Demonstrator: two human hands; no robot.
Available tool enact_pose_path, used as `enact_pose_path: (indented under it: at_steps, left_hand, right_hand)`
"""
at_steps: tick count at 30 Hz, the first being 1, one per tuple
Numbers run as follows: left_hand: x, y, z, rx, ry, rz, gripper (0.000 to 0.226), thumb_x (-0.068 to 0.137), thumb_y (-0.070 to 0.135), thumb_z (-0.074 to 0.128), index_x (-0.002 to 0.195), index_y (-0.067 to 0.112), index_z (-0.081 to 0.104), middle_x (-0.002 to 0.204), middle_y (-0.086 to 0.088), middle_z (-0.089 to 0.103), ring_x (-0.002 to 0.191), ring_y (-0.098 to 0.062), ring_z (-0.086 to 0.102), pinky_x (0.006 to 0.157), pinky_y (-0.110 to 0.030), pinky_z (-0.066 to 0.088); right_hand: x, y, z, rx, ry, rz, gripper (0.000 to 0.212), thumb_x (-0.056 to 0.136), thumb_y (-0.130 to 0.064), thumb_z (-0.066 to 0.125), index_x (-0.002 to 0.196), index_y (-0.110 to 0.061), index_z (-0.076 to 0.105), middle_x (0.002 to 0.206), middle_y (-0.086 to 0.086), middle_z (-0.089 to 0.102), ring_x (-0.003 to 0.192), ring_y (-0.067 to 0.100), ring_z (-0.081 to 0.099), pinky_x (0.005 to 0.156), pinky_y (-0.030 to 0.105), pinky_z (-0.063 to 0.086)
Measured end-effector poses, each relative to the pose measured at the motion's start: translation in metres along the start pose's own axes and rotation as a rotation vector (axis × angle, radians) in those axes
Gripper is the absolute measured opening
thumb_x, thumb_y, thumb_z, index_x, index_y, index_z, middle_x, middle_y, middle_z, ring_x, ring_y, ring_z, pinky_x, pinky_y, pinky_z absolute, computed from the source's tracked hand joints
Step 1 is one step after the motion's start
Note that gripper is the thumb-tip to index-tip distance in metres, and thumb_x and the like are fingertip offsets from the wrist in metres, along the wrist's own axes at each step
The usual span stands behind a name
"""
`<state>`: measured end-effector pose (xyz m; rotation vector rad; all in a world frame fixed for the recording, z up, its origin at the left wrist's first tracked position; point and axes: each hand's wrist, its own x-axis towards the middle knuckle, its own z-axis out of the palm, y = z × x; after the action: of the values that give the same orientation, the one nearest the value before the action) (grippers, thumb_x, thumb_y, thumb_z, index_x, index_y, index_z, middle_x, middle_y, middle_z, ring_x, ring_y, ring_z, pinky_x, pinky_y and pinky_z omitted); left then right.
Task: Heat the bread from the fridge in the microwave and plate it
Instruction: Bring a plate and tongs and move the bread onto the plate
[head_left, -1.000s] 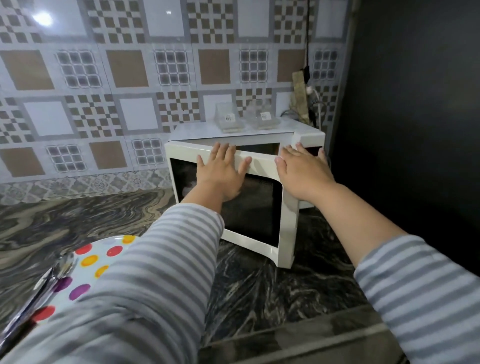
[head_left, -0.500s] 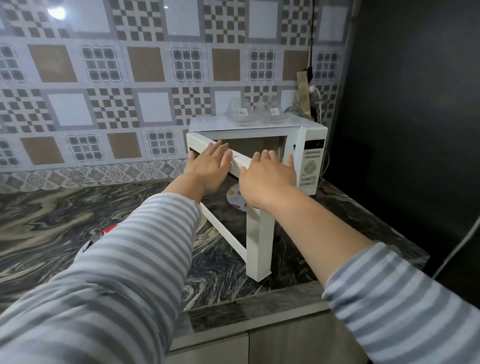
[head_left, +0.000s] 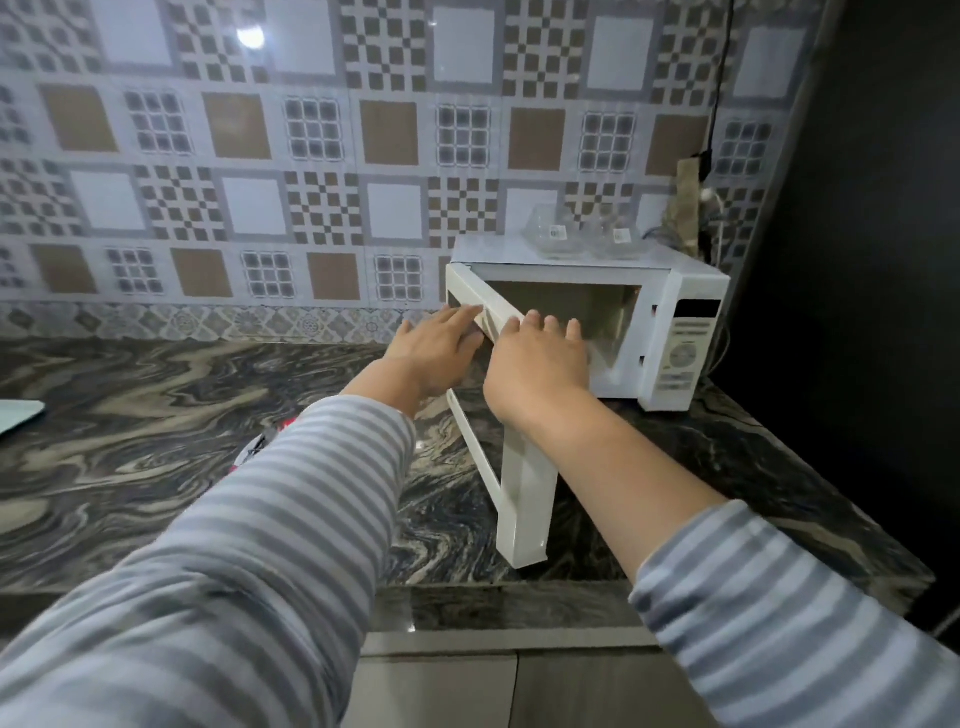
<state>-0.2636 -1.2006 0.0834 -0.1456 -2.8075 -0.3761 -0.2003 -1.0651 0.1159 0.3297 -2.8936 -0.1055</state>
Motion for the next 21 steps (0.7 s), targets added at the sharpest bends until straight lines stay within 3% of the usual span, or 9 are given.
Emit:
enact_pose_path:
  at_steps: [5, 8, 12, 15, 19, 21]
  left_hand:
    - [-0.038, -0.047, -0.007, 0.095, -0.012, -0.163, 0.050, 0.099, 0.034, 0.038, 0.148, 0.027, 0.030, 0.155, 0.002, 0.028, 0.142, -0.022, 0.029, 0.116, -0.054, 0.013]
    - [-0.070, -0.076, -0.008, 0.137, -0.059, -0.272, 0.052, 0.097, 0.034, 0.044, 0.147, 0.026, 0.031, 0.154, -0.001, 0.029, 0.141, -0.023, 0.029, 0.115, -0.055, 0.015]
    - [-0.104, -0.113, 0.005, 0.131, -0.138, -0.418, 0.056, 0.096, 0.035, 0.048, 0.147, 0.021, 0.031, 0.153, -0.002, 0.030, 0.143, -0.023, 0.026, 0.115, -0.054, 0.019]
    - [-0.117, -0.146, 0.022, 0.056, -0.159, -0.498, 0.055, 0.094, 0.033, 0.051, 0.146, 0.025, 0.034, 0.153, 0.001, 0.030, 0.142, -0.022, 0.025, 0.114, -0.054, 0.020]
    - [-0.123, -0.189, 0.045, 0.003, -0.173, -0.528, 0.055, 0.090, 0.035, 0.054, 0.142, 0.023, 0.041, 0.149, -0.001, 0.037, 0.138, -0.024, 0.033, 0.112, -0.050, 0.028]
    - [-0.125, -0.211, 0.056, -0.033, -0.177, -0.529, 0.051, 0.091, 0.037, 0.054, 0.137, 0.019, 0.045, 0.145, -0.003, 0.040, 0.135, -0.026, 0.036, 0.110, -0.049, 0.031]
  right_hand:
    - [-0.003, -0.032, -0.005, -0.086, -0.030, -0.064, 0.056, 0.096, -0.022, 0.038, 0.149, -0.007, 0.026, 0.156, 0.025, 0.014, 0.140, 0.047, 0.017, 0.116, 0.054, 0.016]
    - [-0.001, -0.060, 0.000, -0.184, 0.043, -0.118, 0.059, 0.096, -0.029, 0.038, 0.150, -0.009, 0.026, 0.157, 0.025, 0.010, 0.144, 0.045, 0.007, 0.116, 0.059, 0.004]
    - [-0.002, -0.106, 0.025, -0.303, 0.103, -0.336, 0.063, 0.096, -0.035, 0.040, 0.151, -0.009, 0.023, 0.158, 0.025, 0.006, 0.145, 0.045, 0.002, 0.114, 0.061, -0.005]
    - [0.004, -0.133, 0.060, -0.226, -0.054, -0.374, 0.059, 0.095, -0.029, 0.038, 0.149, -0.009, 0.028, 0.157, 0.024, 0.011, 0.145, 0.042, 0.007, 0.115, 0.059, -0.001]
    - [0.026, -0.159, 0.114, 0.000, -0.325, -0.242, 0.054, 0.092, -0.024, 0.038, 0.145, -0.011, 0.038, 0.154, 0.024, 0.021, 0.141, 0.042, 0.019, 0.115, 0.053, 0.012]
    - [0.038, -0.171, 0.140, 0.143, -0.463, -0.146, 0.057, 0.093, -0.030, 0.037, 0.147, -0.014, 0.031, 0.156, 0.022, 0.016, 0.141, 0.042, 0.019, 0.115, 0.052, 0.017]
